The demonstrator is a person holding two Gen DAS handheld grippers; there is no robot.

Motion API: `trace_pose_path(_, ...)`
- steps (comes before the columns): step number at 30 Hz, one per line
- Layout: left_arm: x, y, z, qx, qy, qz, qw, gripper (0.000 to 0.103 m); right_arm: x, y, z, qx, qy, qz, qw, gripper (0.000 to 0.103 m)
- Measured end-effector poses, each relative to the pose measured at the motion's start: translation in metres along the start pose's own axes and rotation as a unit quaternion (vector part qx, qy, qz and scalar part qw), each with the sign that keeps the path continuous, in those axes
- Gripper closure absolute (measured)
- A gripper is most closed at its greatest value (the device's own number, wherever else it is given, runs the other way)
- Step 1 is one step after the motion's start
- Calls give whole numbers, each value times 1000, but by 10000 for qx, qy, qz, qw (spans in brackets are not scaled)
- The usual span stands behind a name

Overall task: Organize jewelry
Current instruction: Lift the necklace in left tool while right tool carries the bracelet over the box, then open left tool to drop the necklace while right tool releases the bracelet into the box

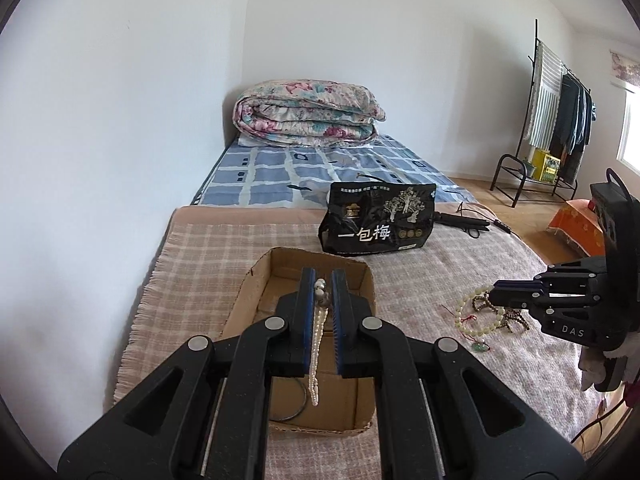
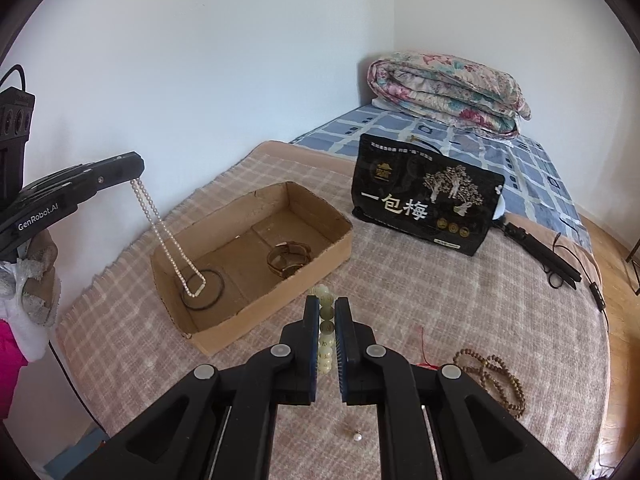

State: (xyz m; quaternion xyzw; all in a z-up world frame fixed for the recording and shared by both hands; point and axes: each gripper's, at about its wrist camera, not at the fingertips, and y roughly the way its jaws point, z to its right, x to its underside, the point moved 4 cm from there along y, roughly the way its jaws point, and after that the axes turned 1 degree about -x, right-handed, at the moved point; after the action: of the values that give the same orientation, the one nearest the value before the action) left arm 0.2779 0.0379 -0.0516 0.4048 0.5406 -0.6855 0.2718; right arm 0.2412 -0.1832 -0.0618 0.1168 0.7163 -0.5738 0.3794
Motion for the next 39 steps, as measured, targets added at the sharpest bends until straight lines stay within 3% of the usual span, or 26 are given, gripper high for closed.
trace_pose_path(18,23,17,-44,-173,-222,-202,9994,97,-33,76,-63,-460,-297,-215,9983,98)
trace_pose_path(39,33,26,-42,-142,-204,-396,9989,97,-31,106,-69,-489,-186,-442,9977,96)
